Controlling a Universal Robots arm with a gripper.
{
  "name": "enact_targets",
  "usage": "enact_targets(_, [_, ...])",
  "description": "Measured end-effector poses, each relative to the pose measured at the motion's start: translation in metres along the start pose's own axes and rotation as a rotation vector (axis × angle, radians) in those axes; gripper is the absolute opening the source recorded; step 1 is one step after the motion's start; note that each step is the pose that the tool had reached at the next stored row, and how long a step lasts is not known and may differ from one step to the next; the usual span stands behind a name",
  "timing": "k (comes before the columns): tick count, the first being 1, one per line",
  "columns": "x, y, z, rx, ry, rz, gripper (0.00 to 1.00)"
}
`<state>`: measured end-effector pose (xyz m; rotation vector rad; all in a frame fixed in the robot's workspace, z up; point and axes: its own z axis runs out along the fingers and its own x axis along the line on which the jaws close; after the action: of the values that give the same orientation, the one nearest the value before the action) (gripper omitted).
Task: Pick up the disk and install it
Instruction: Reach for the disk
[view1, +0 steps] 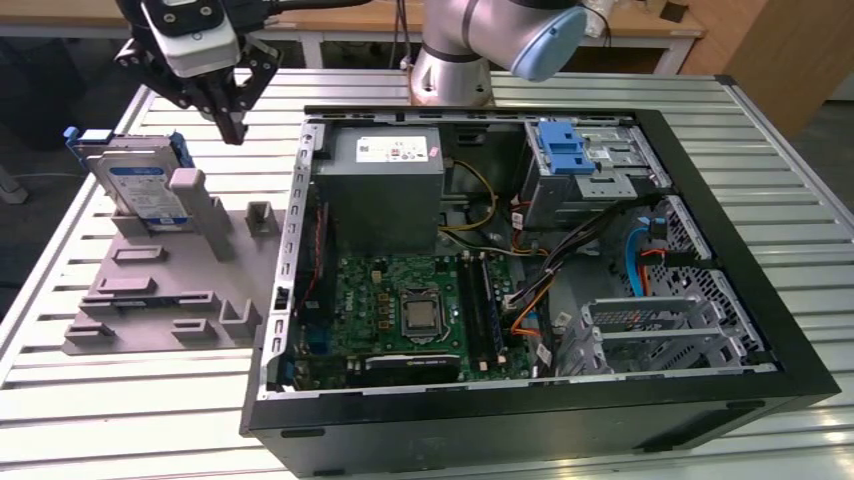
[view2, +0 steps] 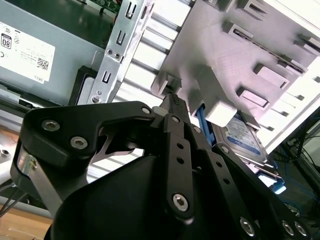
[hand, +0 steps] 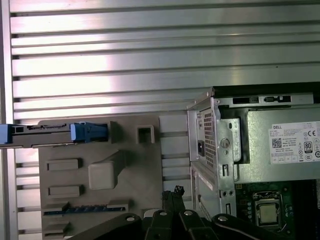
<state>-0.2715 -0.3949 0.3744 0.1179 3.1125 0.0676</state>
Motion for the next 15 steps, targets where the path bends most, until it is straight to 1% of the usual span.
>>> enact_targets(15, [0.0098, -0.0003, 0.0011, 0.0000, 0.0000, 0.000, 0.11])
